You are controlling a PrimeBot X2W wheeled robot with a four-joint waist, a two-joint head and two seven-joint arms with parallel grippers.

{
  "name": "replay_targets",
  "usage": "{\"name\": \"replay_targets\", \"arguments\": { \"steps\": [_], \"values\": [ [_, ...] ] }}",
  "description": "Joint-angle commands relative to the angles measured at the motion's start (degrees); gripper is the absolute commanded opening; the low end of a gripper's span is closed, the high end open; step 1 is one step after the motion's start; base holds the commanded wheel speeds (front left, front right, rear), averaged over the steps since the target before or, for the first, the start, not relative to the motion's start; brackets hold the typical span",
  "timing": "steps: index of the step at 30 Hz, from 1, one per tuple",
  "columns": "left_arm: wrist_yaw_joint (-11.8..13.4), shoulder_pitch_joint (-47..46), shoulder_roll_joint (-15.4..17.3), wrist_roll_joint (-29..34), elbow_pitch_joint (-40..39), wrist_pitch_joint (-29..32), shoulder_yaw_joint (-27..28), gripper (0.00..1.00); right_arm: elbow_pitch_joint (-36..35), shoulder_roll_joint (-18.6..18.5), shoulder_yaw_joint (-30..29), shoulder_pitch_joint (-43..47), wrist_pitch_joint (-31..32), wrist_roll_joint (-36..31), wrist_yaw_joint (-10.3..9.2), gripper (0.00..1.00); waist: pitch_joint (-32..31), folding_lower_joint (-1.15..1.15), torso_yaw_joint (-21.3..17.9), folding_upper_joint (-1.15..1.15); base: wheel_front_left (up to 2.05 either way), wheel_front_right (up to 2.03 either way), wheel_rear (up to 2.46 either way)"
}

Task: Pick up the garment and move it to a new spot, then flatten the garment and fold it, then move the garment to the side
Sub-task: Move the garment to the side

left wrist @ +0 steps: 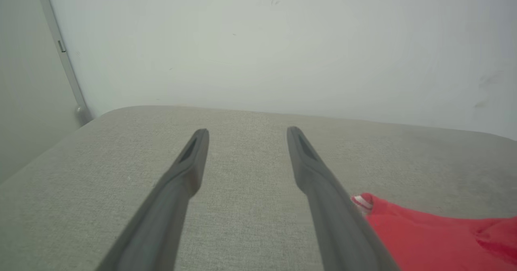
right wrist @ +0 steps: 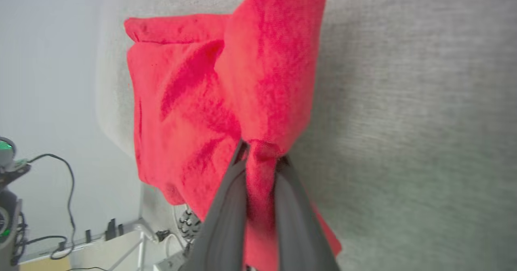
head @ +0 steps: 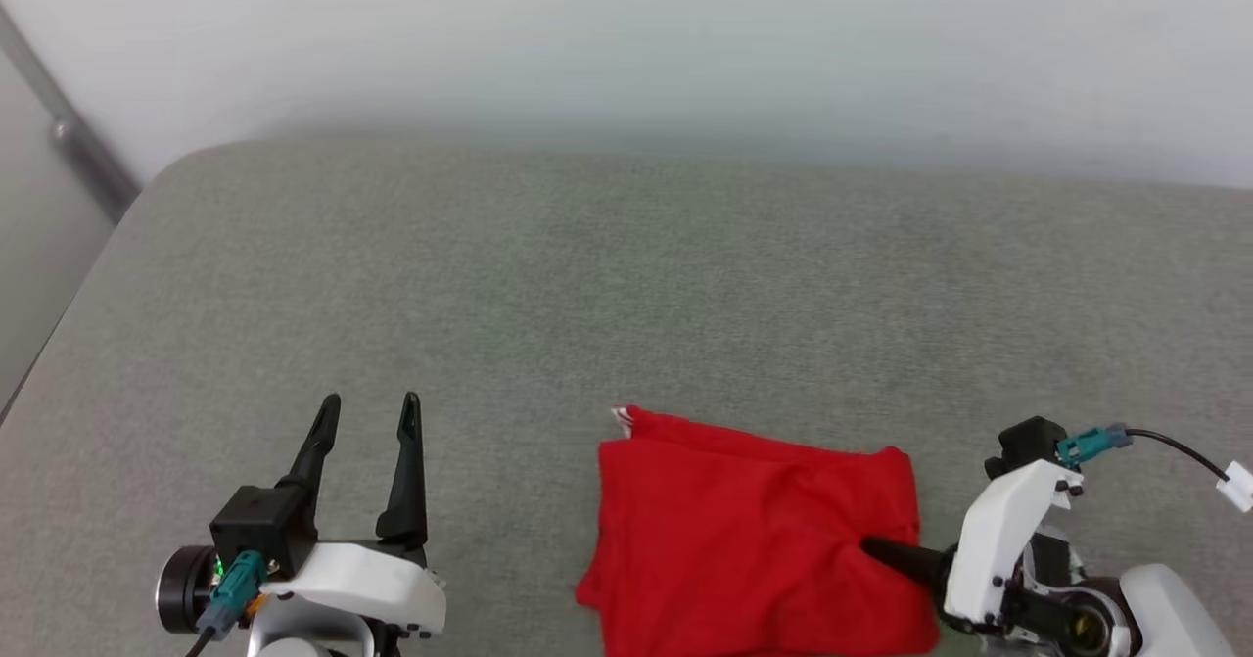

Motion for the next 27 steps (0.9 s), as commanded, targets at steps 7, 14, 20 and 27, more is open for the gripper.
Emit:
{"name": "replay_targets", "arguments": {
  "steps": [7, 14, 20, 27],
  "values": [
    [0.1, 2.1, -0.7, 0.0, -1.1, -0.1, 0.3, 1.0, -1.0, -7.7, 3.5, 0.5, -3.4, -12.9, -0.03, 0.0, -1.7, 0.0, -8.5, 0.0, 0.0, 0.0, 0.0],
    [-1.0, -1.5, -1.8, 0.8, -2.5, -0.1, -0.3, 1.0, -0.3, -11.4, 1.8, -4.0, -3.5, -18.2, -0.04, 0.0, 4.4, 0.0, -17.3, 0.0, 0.0, 0.0, 0.0],
    [-3.0, -8.7, -1.9, 2.9, -2.3, 0.6, -2.6, 1.0, 4.0, -15.3, -0.7, -10.4, -8.2, -21.5, -0.04, 0.0, 11.7, 0.0, -20.9, 0.0, 0.0, 0.0, 0.0],
    [-4.6, -17.8, -2.2, 5.5, -2.9, 2.0, -4.8, 1.0, 11.3, -20.7, -8.4, -20.0, -15.9, -25.8, -0.04, 0.0, 21.1, 0.0, -20.6, 0.0, 0.0, 0.0, 0.0]
  ]
}}
